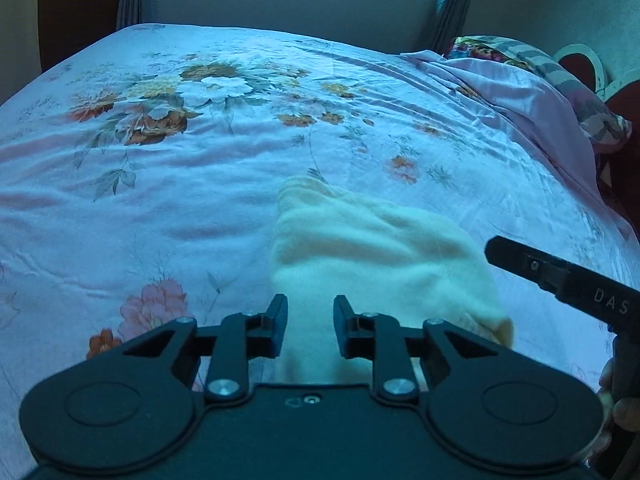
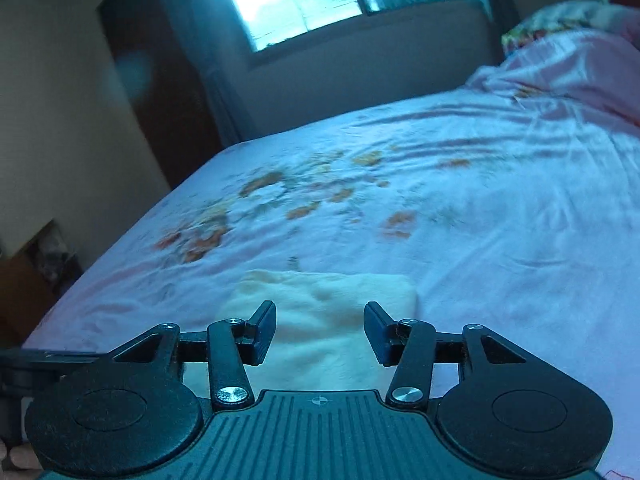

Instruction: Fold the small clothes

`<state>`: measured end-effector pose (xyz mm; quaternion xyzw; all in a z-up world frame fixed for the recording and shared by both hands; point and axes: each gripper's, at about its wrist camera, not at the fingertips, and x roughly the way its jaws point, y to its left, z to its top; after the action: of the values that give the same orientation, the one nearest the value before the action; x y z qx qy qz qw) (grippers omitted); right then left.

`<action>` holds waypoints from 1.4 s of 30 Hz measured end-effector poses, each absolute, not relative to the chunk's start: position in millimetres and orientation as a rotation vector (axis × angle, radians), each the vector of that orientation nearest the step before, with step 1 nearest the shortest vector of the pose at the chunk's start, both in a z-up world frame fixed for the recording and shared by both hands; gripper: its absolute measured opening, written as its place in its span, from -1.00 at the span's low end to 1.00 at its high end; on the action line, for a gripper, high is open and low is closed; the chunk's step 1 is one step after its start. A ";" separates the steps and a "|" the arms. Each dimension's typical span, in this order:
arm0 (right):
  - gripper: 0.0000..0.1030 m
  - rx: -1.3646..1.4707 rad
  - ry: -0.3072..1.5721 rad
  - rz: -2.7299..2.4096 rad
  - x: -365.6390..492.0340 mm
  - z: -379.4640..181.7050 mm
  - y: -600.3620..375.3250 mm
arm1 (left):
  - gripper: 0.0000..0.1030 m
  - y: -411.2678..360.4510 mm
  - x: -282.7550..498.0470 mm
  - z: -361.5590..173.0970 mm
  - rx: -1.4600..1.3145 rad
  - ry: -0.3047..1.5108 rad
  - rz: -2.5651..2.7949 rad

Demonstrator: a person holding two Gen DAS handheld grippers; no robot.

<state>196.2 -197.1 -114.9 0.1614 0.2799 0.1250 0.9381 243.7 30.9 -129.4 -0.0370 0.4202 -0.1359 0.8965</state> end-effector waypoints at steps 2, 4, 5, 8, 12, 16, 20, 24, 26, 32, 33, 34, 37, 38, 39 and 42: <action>-0.12 0.272 0.592 0.301 185.9 -118.8 -173.9 | -0.59 25.0 225.9 -132.8 -0.059 0.881 -0.294; -0.26 0.207 0.670 0.262 189.3 -141.6 -164.0 | -0.58 16.2 209.2 -139.7 -0.007 0.881 -0.281; -0.45 0.209 0.724 0.223 194.6 -158.9 -166.9 | -0.58 11.8 202.8 -143.4 0.014 0.880 -0.279; -0.81 0.294 0.775 0.142 198.9 -183.3 -189.8 | -0.51 -0.3 194.2 -147.0 0.073 0.880 -0.279; -0.80 0.337 0.705 0.144 175.9 -148.0 -192.8 | -0.48 -4.1 185.5 -133.3 0.068 0.898 -0.290; -0.75 0.189 0.778 0.147 154.1 -156.5 -169.1 | -0.14 -6.0 177.7 -143.1 0.065 0.926 -0.241; -0.73 0.230 0.831 0.130 134.9 -166.6 -171.8 | -0.13 -11.3 162.2 -139.6 0.135 0.930 -0.241; -0.17 0.210 0.734 0.142 96.6 -137.1 -174.8 | 0.26 -2.8 138.7 -116.6 0.100 0.894 -0.240; 0.15 0.204 0.679 0.149 73.5 -124.4 -175.0 | 0.47 -0.4 123.4 -102.6 0.099 0.852 -0.233; 0.37 0.271 0.613 0.168 14.1 -99.9 -174.2 | 0.80 0.3 75.5 -69.1 0.109 0.788 -0.226; 0.45 0.284 0.603 0.172 5.4 -96.3 -174.9 | 0.86 -0.3 67.7 -65.2 0.113 0.778 -0.224; 0.56 0.290 0.590 0.176 -4.4 -91.5 -175.2 | 0.90 -0.9 59.4 -60.9 0.117 0.766 -0.221; 0.76 0.301 0.548 0.195 -30.8 -75.7 -176.5 | 0.97 -1.3 37.1 -49.7 0.116 0.737 -0.205; 0.86 0.305 0.546 0.204 -37.9 -70.8 -176.9 | 0.97 -0.5 30.7 -47.0 0.111 0.734 -0.199; 0.88 0.308 0.546 0.209 -44.6 -66.2 -177.7 | 0.97 0.3 25.0 -44.5 0.105 0.733 -0.192; 0.95 0.311 0.509 0.199 -67.7 -53.7 -182.0 | 0.97 3.8 9.3 -39.6 0.071 0.730 -0.177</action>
<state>-67.7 -182.0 -53.7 0.1529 0.2503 0.0977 0.9510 9.3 3.8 -39.6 0.0349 0.3565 -0.0864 0.9297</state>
